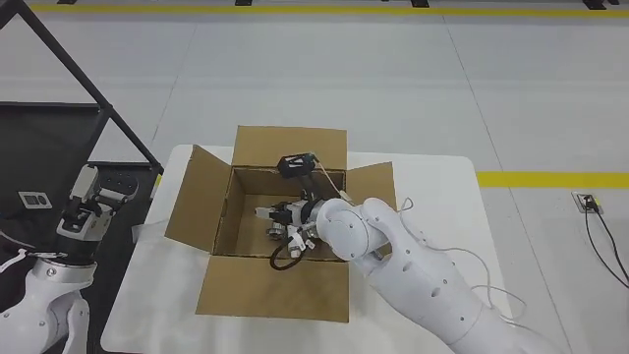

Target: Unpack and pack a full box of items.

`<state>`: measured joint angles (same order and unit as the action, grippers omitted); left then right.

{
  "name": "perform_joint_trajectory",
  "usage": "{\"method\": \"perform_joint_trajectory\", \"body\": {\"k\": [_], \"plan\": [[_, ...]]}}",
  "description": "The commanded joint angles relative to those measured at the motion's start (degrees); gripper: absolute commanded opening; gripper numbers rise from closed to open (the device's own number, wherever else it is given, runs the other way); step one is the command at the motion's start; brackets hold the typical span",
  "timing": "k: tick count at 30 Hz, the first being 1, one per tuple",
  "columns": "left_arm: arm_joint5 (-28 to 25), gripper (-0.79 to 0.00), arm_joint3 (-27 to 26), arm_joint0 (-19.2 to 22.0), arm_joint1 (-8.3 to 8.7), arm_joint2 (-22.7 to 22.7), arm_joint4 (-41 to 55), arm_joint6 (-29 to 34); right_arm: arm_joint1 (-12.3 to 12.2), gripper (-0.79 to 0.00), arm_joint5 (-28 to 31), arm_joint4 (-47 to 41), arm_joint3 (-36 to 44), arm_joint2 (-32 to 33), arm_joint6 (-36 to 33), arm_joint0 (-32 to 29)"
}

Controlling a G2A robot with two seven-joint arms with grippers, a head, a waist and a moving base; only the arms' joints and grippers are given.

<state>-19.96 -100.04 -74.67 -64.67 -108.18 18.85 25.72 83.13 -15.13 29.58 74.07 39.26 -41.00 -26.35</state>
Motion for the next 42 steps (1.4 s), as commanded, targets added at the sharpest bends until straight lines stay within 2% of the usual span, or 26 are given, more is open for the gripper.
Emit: {"method": "perform_joint_trajectory", "body": {"k": [1, 7, 11, 16, 22, 27, 33, 34, 35, 37, 39, 42], "plan": [[0.0, 0.0, 0.0, 0.0, 0.0, 0.0, 0.0, 0.0, 0.0, 0.0, 0.0, 0.0, 0.0, 0.0, 0.0, 0.0], [0.1, 0.0, -0.1, -0.1, -0.01, 0.1, 0.0, 0.0, 0.2, 0.0, 1.7, 0.9, -0.6, -0.7, -0.2, -0.3], [0.4, 0.0, -1.9, -1.2, -0.01, 0.8, 0.1, 0.9, 1.7, 0.0, 1.5, 7.0, -5.4, -5.4, -6.4, 4.4], [0.2, 0.0, -2.6, -2.3, 0.05, 0.4, 0.5, 1.4, 5.1, 0.0, 0.7, 12.5, -14.3, -11.7, -14.6, 10.6], [0.3, 0.0, -2.7, -3.2, 0.13, -0.7, 2.2, 1.5, 10.2, 0.0, 0.1, 13.4, -26.1, -16.7, -21.9, 15.4], [0.2, 0.0, -2.9, -3.5, 0.17, -1.0, 2.4, 1.1, 14.2, 0.0, 2.6, 11.3, -34.8, -17.9, -21.6, 17.1], [0.3, 0.0, -3.2, -3.4, 0.21, -0.7, 2.2, 0.9, 17.7, -0.003, 4.7, 10.0, -43.2, -18.3, -19.3, 17.9], [0.3, 0.0, -3.3, -3.4, 0.21, -0.6, 2.3, 0.9, 18.2, -0.074, 5.1, 9.8, -44.3, -18.3, -18.9, 18.0], [0.4, 0.0, -3.3, -3.4, 0.22, -0.5, 2.2, 0.9, 18.7, -0.074, 5.3, 9.5, -45.4, -18.2, -18.6, 18.0], [0.4, 0.0, -3.4, -3.3, 0.25, -0.4, 1.9, 0.9, 19.6, -0.126, 6.0, 9.1, -47.4, -18.1, -18.0, 18.1], [0.4, 0.0, -3.4, -3.3, 0.27, -0.3, 1.7, 0.9, 20.3, -0.151, 6.8, 8.8, -49.3, -18.0, -17.6, 18.1], [0.5, 0.0, -3.5, -3.1, 0.3, -0.2, 1.5, 0.8, 21.4, -0.142, 7.2, 8.6, -51.6, -17.8, -17.1, 18.3]]}}
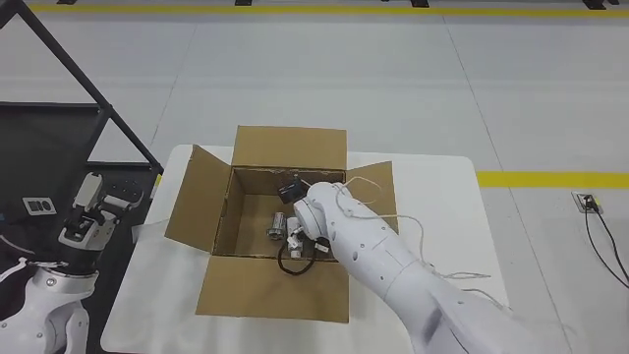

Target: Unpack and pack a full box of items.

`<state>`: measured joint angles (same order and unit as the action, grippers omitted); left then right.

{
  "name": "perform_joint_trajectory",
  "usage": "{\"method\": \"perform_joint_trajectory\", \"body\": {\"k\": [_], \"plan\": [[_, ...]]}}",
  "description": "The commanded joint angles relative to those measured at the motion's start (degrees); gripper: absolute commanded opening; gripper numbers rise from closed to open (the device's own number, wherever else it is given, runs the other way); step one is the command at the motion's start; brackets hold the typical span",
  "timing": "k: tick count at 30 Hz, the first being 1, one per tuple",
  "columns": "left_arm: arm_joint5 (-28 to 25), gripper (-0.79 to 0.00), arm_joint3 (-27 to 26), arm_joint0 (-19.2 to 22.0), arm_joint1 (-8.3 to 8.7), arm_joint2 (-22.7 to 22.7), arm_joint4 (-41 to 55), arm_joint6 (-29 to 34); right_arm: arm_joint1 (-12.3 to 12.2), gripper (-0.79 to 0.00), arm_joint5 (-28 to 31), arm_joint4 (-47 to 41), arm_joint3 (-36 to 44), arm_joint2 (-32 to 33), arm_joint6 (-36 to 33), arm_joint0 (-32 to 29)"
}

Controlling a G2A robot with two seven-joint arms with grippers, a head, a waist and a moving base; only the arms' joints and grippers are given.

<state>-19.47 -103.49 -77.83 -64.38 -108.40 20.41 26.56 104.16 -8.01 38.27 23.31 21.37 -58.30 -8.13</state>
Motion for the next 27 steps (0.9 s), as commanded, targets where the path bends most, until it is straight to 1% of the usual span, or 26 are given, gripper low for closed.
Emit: {"method": "perform_joint_trajectory", "body": {"k": [1, 4, 6, 7, 12, 14, 16, 18, 24, 25, 27], "plan": [[0.1, 0.0, 0.0, 0.1, 0.03, 0.1, -0.2, 0.0, 0.6, -0.126, 0.2, -0.2, -1.6, 0.2, 0.3, 0.1], [0.1, 0.0, -0.1, 0.2, 0.04, 0.4, -0.6, -0.2, 1.5, -0.095, 0.3, -0.2, -3.4, 0.4, 1.0, 0.2], [0.0, 0.0, -0.2, 0.3, 0.05, 0.6, -0.8, -0.4, 1.9, -0.049, -0.5, -0.2, -4.4, 0.7, 2.9, 0.3], [0.0, 0.0, -0.2, 0.3, 0.05, 0.6, -0.9, -0.5, 2.2, -0.052, -0.5, -0.2, -4.8, 0.8, 3.3, 0.2], [-0.2, 0.0, -0.4, 0.4, 0.05, 0.8, -1.1, -1.2, 3.2, -0.188, -0.6, 0.2, -7.2, 1.0, 3.6, 0.2], [-0.3, 0.0, -0.5, 0.3, 0.06, 0.8, -1.2, -1.3, 3.5, -0.397, -0.4, 0.4, -7.9, 1.1, 3.7, 0.2], [-0.4, 0.0, -0.5, 0.2, 0.06, 0.8, -1.3, -1.6, 3.8, -0.409, -0.1, 0.4, -8.5, 1.3, 3.9, 0.2], [-0.4, 0.0, -0.5, 0.2, 0.07, 0.8, -1.4, -1.7, 4.0, -0.443, 0.1, 0.5, -9.1, 1.5, 4.1, 0.3], [-0.4, 0.0, -0.7, 0.1, 0.08, 1.0, -1.8, -2.0, 4.6, -0.468, 0.9, 0.7, -10.4, 2.0, 4.4, 0.4], [-0.4, 0.0, -0.7, 0.1, 0.09, 1.0, -1.9, -2.0, 4.7, -0.483, 1.0, 0.8, -10.6, 2.1, 4.5, 0.4], [-0.5, 0.0, -0.6, 0.0, 0.08, 1.1, -1.9, -2.2, 4.8, -0.551, 1.2, 0.8, -11.0, 2.3, 4.6, 0.4]]}}
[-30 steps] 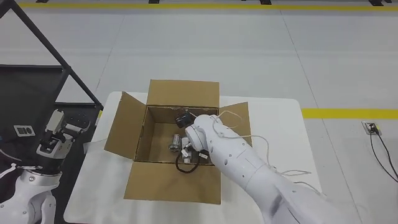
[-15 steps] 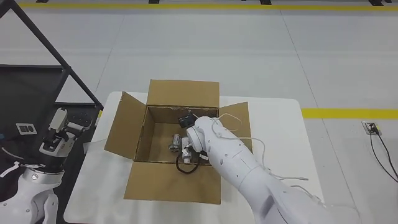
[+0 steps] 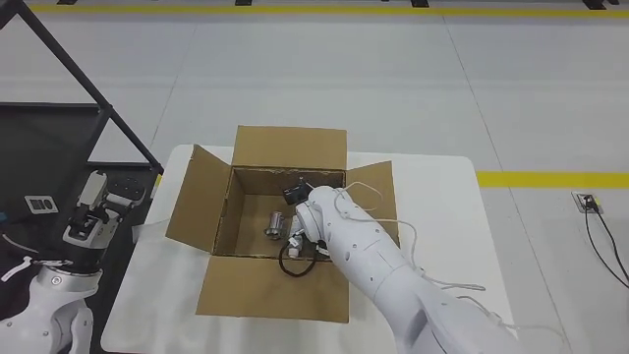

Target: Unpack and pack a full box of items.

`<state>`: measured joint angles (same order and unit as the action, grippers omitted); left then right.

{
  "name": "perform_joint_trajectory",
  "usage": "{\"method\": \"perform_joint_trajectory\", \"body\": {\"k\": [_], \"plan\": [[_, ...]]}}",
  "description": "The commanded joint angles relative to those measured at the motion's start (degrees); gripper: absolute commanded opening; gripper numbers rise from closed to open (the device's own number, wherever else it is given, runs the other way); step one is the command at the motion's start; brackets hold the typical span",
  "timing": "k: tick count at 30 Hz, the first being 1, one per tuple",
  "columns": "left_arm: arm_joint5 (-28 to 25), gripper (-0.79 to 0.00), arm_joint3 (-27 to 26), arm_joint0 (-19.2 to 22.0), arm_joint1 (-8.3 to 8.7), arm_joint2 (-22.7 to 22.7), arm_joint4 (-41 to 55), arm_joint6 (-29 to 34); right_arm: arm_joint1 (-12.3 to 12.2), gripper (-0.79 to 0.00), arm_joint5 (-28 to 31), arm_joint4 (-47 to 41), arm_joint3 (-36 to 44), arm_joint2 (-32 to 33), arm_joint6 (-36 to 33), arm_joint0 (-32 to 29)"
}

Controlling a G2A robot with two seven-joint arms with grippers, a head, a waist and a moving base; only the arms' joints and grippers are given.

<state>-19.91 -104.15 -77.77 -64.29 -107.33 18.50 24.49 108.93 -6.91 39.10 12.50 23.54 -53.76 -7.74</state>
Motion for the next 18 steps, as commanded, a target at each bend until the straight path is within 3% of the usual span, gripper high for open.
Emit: {"method": "perform_joint_trajectory", "body": {"k": [1, 4, 11, 18], "plan": [[-0.1, 0.0, 0.1, 0.0, 0.0, 0.1, -0.1, -0.2, 0.1, -0.597, 0.2, 0.0, -0.4, 0.2, 0.2, 0.0], [-0.2, 0.0, 0.1, -0.1, 0.0, 0.1, -0.3, -0.5, 0.2, -0.776, 0.3, 0.1, -0.7, 0.6, 1.3, 0.0], [-0.2, 0.0, 0.0, -0.2, 0.01, 0.2, -0.4, -0.8, 0.0, -0.785, 2.7, -0.3, -0.4, 1.9, 5.1, 1.0], [-0.2, 0.0, 0.1, -0.1, 0.0, 0.8, -0.6, -0.9, -0.5, -0.785, -0.3, 1.7, 3.0, 2.4, 8.6, 1.1]]}}
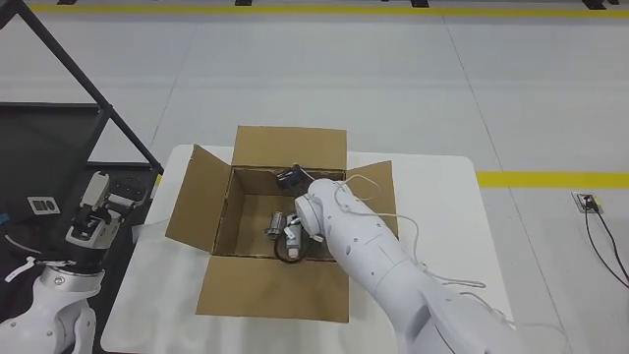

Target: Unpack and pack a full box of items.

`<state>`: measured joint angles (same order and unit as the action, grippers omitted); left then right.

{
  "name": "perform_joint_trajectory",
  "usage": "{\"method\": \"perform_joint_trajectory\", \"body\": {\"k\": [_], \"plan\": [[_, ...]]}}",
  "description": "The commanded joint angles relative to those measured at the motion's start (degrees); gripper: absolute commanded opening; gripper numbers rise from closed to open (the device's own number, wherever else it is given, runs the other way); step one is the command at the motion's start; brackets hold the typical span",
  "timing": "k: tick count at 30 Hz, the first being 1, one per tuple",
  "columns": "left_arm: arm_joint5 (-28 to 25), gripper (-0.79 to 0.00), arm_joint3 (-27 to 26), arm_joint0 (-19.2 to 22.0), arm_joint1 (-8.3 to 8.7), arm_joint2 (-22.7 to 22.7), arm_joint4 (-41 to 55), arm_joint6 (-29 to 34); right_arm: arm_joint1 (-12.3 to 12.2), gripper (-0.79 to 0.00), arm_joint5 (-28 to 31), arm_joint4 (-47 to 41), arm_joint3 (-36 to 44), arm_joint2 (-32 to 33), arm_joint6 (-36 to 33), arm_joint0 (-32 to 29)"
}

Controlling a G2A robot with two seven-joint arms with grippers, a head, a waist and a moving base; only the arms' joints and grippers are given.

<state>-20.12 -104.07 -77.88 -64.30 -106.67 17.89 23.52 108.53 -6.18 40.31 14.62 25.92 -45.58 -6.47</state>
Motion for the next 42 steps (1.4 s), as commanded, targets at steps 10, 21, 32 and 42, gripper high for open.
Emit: {"method": "perform_joint_trajectory", "body": {"k": [10, 21, 32, 42], "plan": [[0.1, 0.0, -0.1, 0.8, 0.0, 1.5, -0.3, 0.4, -2.8, -0.785, -12.7, 8.5, 16.4, 0.0, -0.3, -4.6], [0.0, 0.0, 0.0, 0.8, 0.03, 1.3, -0.7, -0.3, -10.4, -0.785, -17.3, 18.6, 36.6, 7.6, -3.9, -12.6], [0.2, 0.0, 0.1, 0.8, 0.08, 0.6, -0.2, -0.5, -14.8, -0.785, -16.7, 23.3, 51.8, 15.8, -3.2, -21.1], [0.2, 0.0, 0.1, 0.8, 0.08, 0.6, -0.2, -0.5, -14.8, -0.785, -14.4, 22.9, 52.6, 16.3, -1.4, -22.6]]}}
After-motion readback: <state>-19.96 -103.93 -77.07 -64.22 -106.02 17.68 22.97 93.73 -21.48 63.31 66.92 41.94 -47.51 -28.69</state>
